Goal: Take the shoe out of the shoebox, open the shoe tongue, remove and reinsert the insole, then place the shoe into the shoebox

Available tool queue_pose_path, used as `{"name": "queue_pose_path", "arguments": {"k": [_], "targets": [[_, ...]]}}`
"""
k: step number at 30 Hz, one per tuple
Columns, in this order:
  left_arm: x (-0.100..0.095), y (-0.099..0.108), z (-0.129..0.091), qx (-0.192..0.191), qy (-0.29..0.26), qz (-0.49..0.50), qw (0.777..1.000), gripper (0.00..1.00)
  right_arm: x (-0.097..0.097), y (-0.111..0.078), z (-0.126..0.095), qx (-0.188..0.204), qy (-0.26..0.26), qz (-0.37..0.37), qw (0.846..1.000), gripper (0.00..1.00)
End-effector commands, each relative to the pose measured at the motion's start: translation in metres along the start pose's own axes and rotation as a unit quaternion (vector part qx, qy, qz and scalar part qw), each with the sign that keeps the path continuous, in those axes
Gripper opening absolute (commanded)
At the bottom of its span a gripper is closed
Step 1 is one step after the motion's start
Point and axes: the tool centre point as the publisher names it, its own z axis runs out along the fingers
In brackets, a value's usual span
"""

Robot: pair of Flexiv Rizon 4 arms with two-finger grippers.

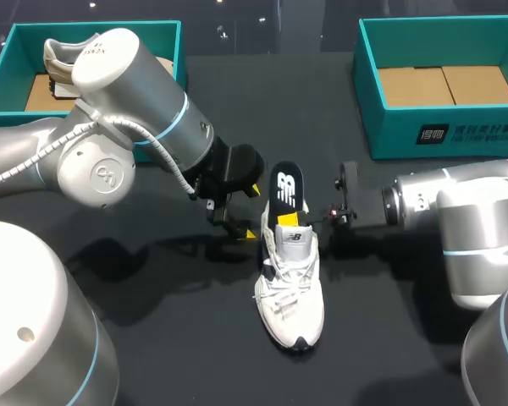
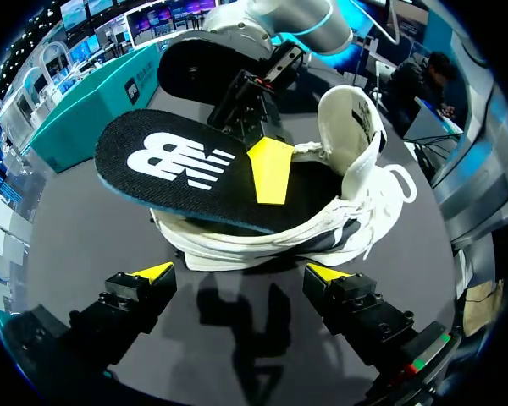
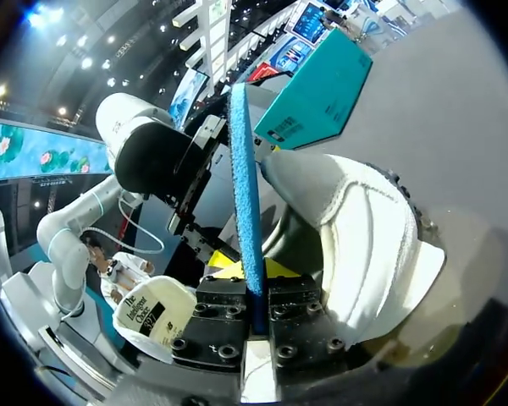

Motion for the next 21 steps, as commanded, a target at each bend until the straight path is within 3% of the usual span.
{"name": "queue_pose_path", "arguments": {"k": [1,3,4,5,6,16,21], "targets": [[0.000,0.000,0.000,-0.001,0.000,0.000,1.000,1.00,0.004,-0.012,0.000,-0.003,-0.002,0.003,1.000,0.00],[0.000,0.000,0.000,-0.001,0.000,0.000,1.000,1.00,0.006,-0.010,-0.001,-0.006,0.002,-0.002,1.000,0.05],[0.000,0.000,0.000,-0.001,0.000,0.000,1.000,1.00,0.007,-0.008,-0.002,-0.008,0.004,-0.006,1.000,0.26],[0.000,0.000,0.000,-0.001,0.000,0.000,1.000,1.00,0.009,-0.005,-0.003,-0.009,0.006,-0.011,1.000,0.35],[0.000,0.000,0.000,-0.001,0.000,0.000,1.000,1.00,0.011,-0.001,-0.004,-0.009,0.006,-0.015,1.000,0.37],[0.000,0.000,0.000,-0.001,0.000,0.000,1.000,1.00,0.017,0.029,-0.009,0.000,0.005,-0.041,0.999,0.39],[0.000,0.000,0.000,-0.001,0.000,0.000,1.000,1.00,0.012,0.040,-0.010,0.004,0.003,-0.042,0.999,0.33]]}}
